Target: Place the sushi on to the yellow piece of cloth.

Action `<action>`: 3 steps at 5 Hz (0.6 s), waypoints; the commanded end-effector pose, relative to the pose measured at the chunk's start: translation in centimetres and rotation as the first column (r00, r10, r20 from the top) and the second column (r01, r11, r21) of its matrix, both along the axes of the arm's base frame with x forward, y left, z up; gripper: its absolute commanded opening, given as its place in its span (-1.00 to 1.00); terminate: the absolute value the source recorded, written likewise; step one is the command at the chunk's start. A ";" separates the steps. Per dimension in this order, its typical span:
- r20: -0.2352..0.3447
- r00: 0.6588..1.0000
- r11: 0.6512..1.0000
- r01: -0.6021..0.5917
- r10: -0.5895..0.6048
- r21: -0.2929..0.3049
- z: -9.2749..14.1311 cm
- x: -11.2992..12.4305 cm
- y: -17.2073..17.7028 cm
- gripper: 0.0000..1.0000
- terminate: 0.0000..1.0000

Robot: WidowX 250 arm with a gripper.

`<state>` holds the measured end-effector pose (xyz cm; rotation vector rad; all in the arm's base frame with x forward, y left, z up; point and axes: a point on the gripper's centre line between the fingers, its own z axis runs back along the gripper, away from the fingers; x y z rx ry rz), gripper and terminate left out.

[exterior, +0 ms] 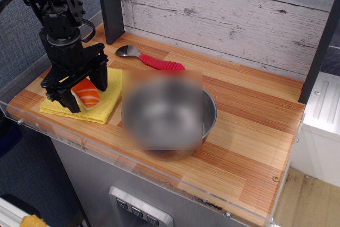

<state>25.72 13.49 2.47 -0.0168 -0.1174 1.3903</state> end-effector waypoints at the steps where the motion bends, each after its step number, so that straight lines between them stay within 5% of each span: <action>1: 0.042 0.999 0.999 -0.007 0.005 0.036 2.4 -0.3 -0.6 1.00 -1.00; 3: 0.093 0.985 0.988 0.140 -0.146 0.070 8.6 1.4 -1.1 1.00 -1.00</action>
